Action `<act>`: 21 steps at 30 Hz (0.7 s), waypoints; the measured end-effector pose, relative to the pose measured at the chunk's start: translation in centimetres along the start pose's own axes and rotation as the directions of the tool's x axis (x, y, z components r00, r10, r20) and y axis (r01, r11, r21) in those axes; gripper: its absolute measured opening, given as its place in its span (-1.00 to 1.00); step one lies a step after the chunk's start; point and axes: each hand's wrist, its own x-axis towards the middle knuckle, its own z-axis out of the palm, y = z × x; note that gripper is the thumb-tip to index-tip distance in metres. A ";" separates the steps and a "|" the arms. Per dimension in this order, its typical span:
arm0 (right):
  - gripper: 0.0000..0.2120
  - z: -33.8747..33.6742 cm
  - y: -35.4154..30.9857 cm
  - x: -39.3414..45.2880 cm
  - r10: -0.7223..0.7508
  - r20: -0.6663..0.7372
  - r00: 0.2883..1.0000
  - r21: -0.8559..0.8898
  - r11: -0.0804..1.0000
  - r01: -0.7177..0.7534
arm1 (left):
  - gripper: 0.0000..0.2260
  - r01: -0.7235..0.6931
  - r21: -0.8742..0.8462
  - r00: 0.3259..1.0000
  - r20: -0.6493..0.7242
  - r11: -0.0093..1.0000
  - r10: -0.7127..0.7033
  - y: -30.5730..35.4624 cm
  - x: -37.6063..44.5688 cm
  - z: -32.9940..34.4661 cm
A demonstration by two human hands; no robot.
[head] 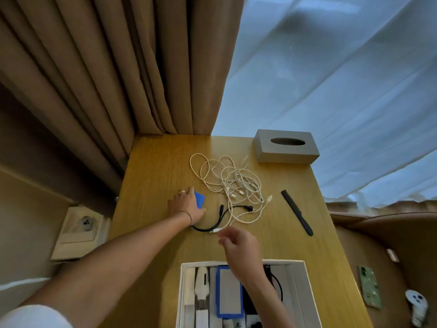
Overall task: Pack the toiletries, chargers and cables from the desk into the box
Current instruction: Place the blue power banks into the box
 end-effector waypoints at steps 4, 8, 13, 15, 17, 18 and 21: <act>-0.79 0.1 0.4 -0.2 0.032 0.027 0.999 0.006 0.999 -0.032 | -0.28 -0.052 0.077 0.999 0.007 0.996 0.051 0.2 2.1 0.3; -0.80 0.1 0.7 0.2 0.051 0.025 0.998 0.046 0.998 -0.052 | -0.40 -0.043 -0.034 0.996 0.073 0.998 0.046 -0.5 3.1 -0.7; -0.80 -0.1 0.6 0.7 0.063 0.077 0.995 0.041 0.997 -0.067 | -0.54 0.049 -0.378 0.992 0.126 0.925 -0.001 -1.9 1.3 -2.4; -0.79 0.2 0.2 1.1 0.056 0.106 0.993 0.024 0.998 -0.059 | -0.60 0.057 -0.493 0.994 0.108 0.868 -0.004 -2.3 -0.4 -3.2; -0.66 0.6 -0.5 1.2 0.040 0.113 0.993 0.066 0.997 -0.048 | -0.64 0.057 -0.633 0.996 0.085 0.772 -0.004 -2.6 -2.5 -4.1; -0.57 0.9 -0.9 1.1 0.032 0.111 0.993 0.105 0.993 -0.044 | -0.65 0.056 -0.700 0.998 0.069 0.712 -0.011 -2.7 -3.8 -4.6; -0.42 1.5 -2.1 0.7 -0.013 0.099 0.995 0.268 0.963 -0.014 | -0.59 0.054 -0.832 0.998 0.038 0.552 -0.040 -2.4 -7.8 -6.1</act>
